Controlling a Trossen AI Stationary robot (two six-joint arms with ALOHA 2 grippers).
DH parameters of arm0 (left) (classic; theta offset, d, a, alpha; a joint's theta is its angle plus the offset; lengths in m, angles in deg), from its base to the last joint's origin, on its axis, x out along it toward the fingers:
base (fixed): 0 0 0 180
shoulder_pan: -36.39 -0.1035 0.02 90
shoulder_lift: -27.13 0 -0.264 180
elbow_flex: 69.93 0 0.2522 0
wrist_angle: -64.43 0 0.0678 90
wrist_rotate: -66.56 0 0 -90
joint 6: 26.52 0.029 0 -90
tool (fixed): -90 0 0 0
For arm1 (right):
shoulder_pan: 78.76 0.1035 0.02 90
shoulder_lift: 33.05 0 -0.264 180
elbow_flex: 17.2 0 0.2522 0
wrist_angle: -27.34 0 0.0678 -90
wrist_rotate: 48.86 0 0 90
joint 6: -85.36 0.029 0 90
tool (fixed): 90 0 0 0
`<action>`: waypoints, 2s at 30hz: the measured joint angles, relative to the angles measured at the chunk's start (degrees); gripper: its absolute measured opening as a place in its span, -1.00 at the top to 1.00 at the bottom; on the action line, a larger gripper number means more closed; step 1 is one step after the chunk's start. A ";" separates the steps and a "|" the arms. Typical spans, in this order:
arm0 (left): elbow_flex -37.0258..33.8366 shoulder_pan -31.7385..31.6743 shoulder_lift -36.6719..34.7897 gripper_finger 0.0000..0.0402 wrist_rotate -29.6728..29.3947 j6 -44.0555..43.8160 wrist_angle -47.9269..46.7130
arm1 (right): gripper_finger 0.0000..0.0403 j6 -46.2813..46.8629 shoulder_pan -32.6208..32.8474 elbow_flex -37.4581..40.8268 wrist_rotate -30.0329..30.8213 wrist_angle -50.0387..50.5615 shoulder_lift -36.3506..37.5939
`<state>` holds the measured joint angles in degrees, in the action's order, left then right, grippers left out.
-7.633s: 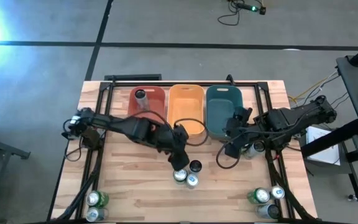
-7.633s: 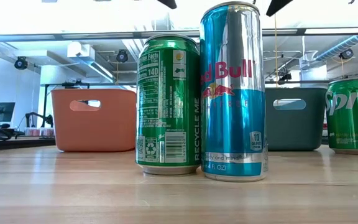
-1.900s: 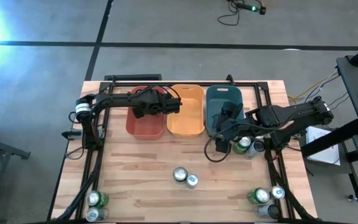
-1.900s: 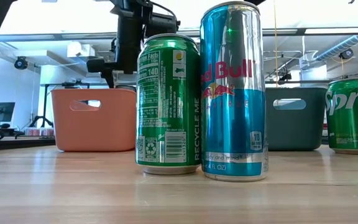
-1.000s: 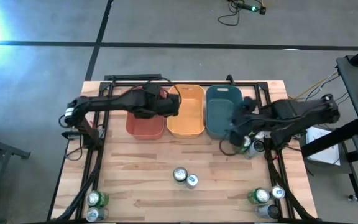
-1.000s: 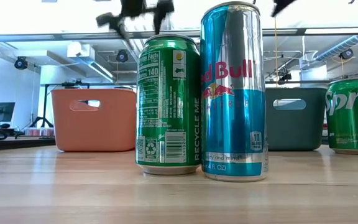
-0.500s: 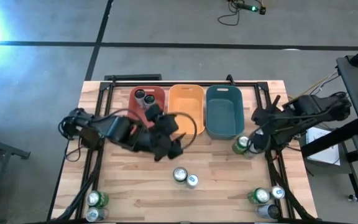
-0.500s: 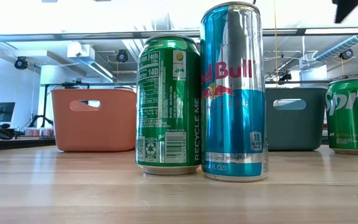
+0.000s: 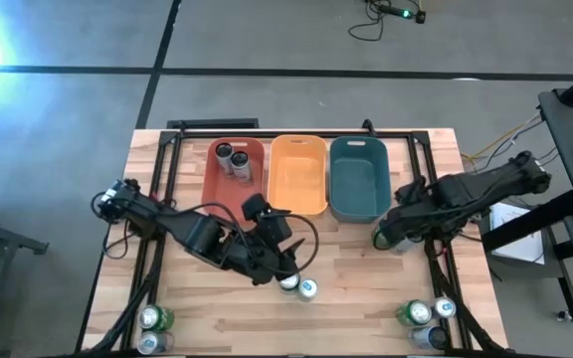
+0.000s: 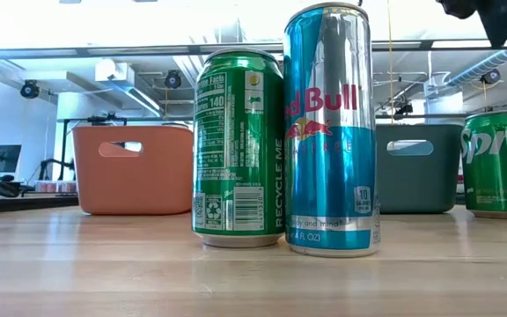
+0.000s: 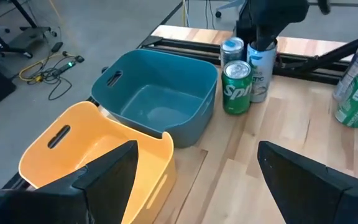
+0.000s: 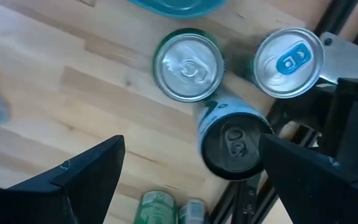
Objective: Sort soda cans
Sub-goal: Put the white-blue soda can into the orange bin
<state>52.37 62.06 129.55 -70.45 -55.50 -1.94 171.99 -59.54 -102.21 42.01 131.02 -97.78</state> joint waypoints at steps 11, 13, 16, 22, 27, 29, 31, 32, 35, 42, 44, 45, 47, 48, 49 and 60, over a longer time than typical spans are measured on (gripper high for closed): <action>-0.14 0.22 -0.03 -0.57 0.01 1.24 -0.08 | -0.82 2.37 0.02 11.39 -4.34 -2.44 5.17; -0.14 0.22 -0.03 -0.57 0.01 1.50 -0.10 | -0.82 2.32 0.02 13.00 -4.36 -5.30 6.29; -0.14 0.26 -0.03 -0.57 0.01 2.28 -0.10 | -0.81 2.37 0.00 15.60 -4.66 -8.37 7.27; -0.20 0.22 -0.03 -0.57 -0.30 3.47 -0.11 | -0.68 2.59 -0.02 18.61 -7.18 -9.48 6.94; -0.20 0.22 -0.03 -0.57 -0.36 4.25 -0.12 | -0.42 2.54 -0.11 18.49 -5.48 -9.27 6.95; -0.20 0.22 -0.03 -0.57 -0.41 4.52 -0.58 | -0.32 2.39 -0.11 18.49 -5.35 -9.30 6.97; -0.14 0.22 -0.20 -0.57 -0.26 4.19 -2.30 | -0.25 1.67 -0.11 18.45 -5.56 -9.30 6.92; 0.23 0.24 -0.30 -0.56 -0.08 3.57 -3.91 | -0.25 1.38 -0.10 18.37 -6.07 -9.33 6.90; 1.41 0.56 -1.38 -0.57 -0.01 -0.30 -9.56 | -0.25 1.27 0.71 17.24 -8.73 -9.41 6.75; 1.48 1.71 -5.29 -0.56 2.30 -0.26 -13.74 | -0.28 0.41 3.19 9.69 -11.21 -9.60 2.01; 1.48 1.69 -6.89 -0.56 3.66 1.68 -13.29 | -0.26 -2.03 3.43 5.82 -11.17 -9.70 -1.80; 1.42 1.69 -7.77 -0.56 3.97 2.64 -13.01 | -0.26 -3.69 3.45 3.65 -10.80 -9.83 -4.06; 1.11 1.73 -9.44 -0.56 4.42 4.16 -12.86 | -0.27 -8.00 3.44 -1.75 -9.35 -9.90 -9.00; 0.83 1.75 -10.40 -0.56 5.06 4.81 -12.90 | -0.28 -10.65 3.37 -4.63 -8.24 -10.07 -11.45; 0.51 1.79 -11.38 -0.56 5.80 5.45 -12.89 | -0.28 -13.32 3.18 -7.66 -7.08 -10.08 -13.95; -5.11 2.18 -24.27 -0.56 21.17 8.42 -12.62 | -0.30 -46.66 -4.06 -33.79 2.54 -9.43 -37.68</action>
<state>47.26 64.24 105.29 -49.28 -47.08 -14.56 125.33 -63.60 -135.99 44.56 121.59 -135.46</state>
